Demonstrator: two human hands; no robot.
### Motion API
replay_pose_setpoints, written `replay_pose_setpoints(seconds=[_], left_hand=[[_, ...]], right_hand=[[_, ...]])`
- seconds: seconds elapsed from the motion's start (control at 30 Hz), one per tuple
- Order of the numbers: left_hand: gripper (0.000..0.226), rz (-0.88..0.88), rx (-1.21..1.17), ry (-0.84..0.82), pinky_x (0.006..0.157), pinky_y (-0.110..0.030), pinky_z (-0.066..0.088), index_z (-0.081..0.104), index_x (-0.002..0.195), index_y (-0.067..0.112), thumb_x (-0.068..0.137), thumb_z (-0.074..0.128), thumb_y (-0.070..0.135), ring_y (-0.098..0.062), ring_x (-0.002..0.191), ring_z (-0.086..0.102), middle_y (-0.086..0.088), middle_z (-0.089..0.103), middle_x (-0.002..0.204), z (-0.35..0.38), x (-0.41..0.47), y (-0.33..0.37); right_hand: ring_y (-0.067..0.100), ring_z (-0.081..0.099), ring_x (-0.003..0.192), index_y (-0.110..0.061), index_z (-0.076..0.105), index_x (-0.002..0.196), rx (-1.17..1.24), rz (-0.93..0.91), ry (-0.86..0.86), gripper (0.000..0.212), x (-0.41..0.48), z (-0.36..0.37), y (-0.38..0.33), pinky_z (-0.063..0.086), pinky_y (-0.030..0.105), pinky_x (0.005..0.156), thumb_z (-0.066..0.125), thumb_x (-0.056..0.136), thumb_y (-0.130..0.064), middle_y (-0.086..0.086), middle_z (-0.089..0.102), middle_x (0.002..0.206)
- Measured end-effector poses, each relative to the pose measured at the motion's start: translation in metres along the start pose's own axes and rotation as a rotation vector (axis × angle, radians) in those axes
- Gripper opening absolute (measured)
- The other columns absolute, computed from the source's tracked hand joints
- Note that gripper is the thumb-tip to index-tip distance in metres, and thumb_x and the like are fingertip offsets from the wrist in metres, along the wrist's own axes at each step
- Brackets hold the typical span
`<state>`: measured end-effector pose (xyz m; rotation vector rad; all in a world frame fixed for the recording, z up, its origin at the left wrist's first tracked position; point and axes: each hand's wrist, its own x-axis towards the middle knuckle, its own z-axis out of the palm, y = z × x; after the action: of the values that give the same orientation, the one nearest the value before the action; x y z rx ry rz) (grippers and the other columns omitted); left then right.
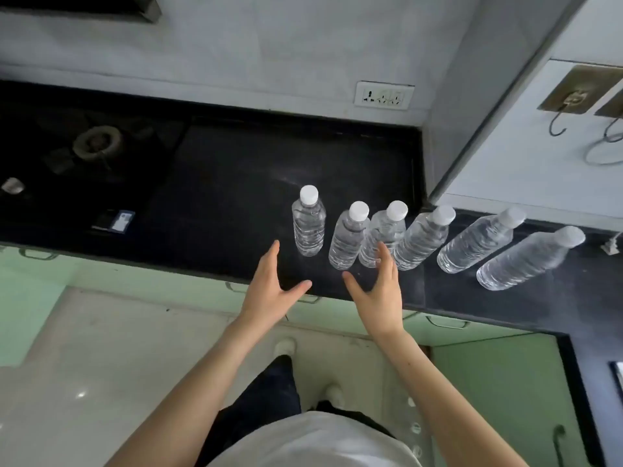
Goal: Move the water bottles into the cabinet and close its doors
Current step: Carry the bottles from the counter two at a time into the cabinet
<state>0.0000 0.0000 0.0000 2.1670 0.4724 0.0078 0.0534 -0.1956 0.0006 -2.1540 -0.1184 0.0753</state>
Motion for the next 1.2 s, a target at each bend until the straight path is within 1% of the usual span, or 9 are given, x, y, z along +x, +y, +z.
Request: replay_pose_setpoints(seconds=[0.27, 0.4, 0.57, 0.67, 0.77, 0.9, 0.97, 1.07, 1.2], left_hand=[[0.110, -0.076, -0.155, -0.119, 0.113, -0.032, 0.033, 0.018, 0.156, 0.021, 0.071, 0.086, 0.038, -0.010, 0.141, 0.035, 0.004, 0.029, 0.159, -0.002, 0.080, -0.006], [0.100, -0.051, -0.180, -0.188, 0.110, -0.029, 0.035, 0.031, 0.149, 0.030, 0.067, 0.088, 0.035, -0.006, 0.135, 0.040, 0.013, 0.040, 0.150, 0.001, 0.107, -0.014], [0.078, 0.004, -0.206, -0.240, 0.087, -0.009, 0.036, 0.046, 0.131, 0.036, 0.066, 0.089, 0.024, 0.009, 0.112, 0.052, 0.019, 0.057, 0.127, 0.004, 0.122, -0.014], [0.067, 0.003, -0.215, -0.232, 0.084, -0.011, 0.040, 0.049, 0.120, 0.034, 0.066, 0.088, 0.026, 0.009, 0.107, 0.056, 0.017, 0.062, 0.119, 0.005, 0.129, -0.013], [0.063, 0.005, -0.225, -0.231, 0.086, -0.017, 0.046, 0.050, 0.115, 0.034, 0.065, 0.089, 0.027, 0.005, 0.104, 0.060, 0.016, 0.066, 0.115, 0.008, 0.135, -0.014], [0.058, -0.003, -0.256, -0.200, 0.088, -0.027, 0.055, 0.054, 0.106, 0.034, 0.062, 0.090, 0.024, 0.005, 0.098, 0.065, 0.017, 0.069, 0.105, 0.007, 0.132, -0.015], [0.057, -0.012, -0.268, -0.192, 0.087, -0.027, 0.055, 0.056, 0.106, 0.031, 0.062, 0.090, 0.022, 0.005, 0.096, 0.066, 0.017, 0.070, 0.103, 0.004, 0.125, -0.015], [0.055, -0.010, -0.269, -0.174, 0.083, -0.020, 0.054, 0.056, 0.105, 0.031, 0.063, 0.090, 0.020, 0.006, 0.093, 0.066, 0.015, 0.071, 0.100, -0.004, 0.108, -0.013], [0.047, -0.017, -0.308, -0.151, 0.076, -0.007, 0.048, 0.059, 0.097, 0.028, 0.065, 0.091, 0.016, 0.004, 0.091, 0.067, 0.010, 0.072, 0.096, -0.018, 0.078, -0.003]], right_hand=[[0.008, 0.047, 0.123, -0.016, 0.037, 0.140, 0.175, 0.249, 0.237, 0.071, 0.026, 0.057, -0.017, 0.040, 0.024, 0.098, 0.077, 0.082, -0.024, -0.002, 0.045, 0.135], [0.003, 0.047, 0.106, -0.011, 0.041, 0.136, 0.145, 0.345, 0.335, 0.069, 0.041, 0.078, -0.025, 0.039, 0.017, 0.084, 0.080, 0.080, -0.022, 0.004, 0.044, 0.130], [0.027, 0.051, 0.117, -0.008, 0.033, 0.140, 0.102, 0.419, 0.442, 0.083, 0.051, 0.103, -0.023, 0.049, 0.040, 0.094, 0.082, 0.076, -0.025, 0.010, 0.037, 0.134], [0.029, 0.050, 0.116, -0.009, 0.034, 0.138, 0.134, 0.456, 0.501, 0.081, 0.057, 0.110, -0.025, 0.049, 0.042, 0.095, 0.083, 0.076, -0.024, 0.009, 0.037, 0.132], [0.020, 0.050, 0.110, -0.008, 0.040, 0.131, 0.197, 0.462, 0.557, 0.073, 0.061, 0.109, -0.027, 0.049, 0.041, 0.094, 0.084, 0.074, -0.021, 0.004, 0.039, 0.124], [0.017, 0.052, 0.105, -0.015, 0.047, 0.116, 0.244, 0.411, 0.515, 0.059, 0.056, 0.099, -0.019, 0.052, 0.044, 0.091, 0.084, 0.070, -0.020, -0.010, 0.039, 0.110], [0.018, 0.055, 0.103, -0.025, 0.047, 0.108, 0.266, 0.387, 0.460, 0.054, 0.047, 0.093, -0.016, 0.054, 0.044, 0.088, 0.083, 0.069, -0.024, -0.014, 0.043, 0.109], [0.018, 0.064, 0.097, -0.044, 0.043, 0.099, 0.347, 0.396, 0.359, 0.054, 0.031, 0.078, -0.020, 0.056, 0.047, 0.083, 0.084, 0.068, -0.028, -0.002, 0.059, 0.109], [0.017, 0.069, 0.096, -0.036, 0.047, 0.107, 0.424, 0.307, 0.234, 0.056, 0.015, 0.042, -0.030, 0.057, 0.047, 0.086, 0.084, 0.070, -0.015, -0.001, 0.068, 0.103]])
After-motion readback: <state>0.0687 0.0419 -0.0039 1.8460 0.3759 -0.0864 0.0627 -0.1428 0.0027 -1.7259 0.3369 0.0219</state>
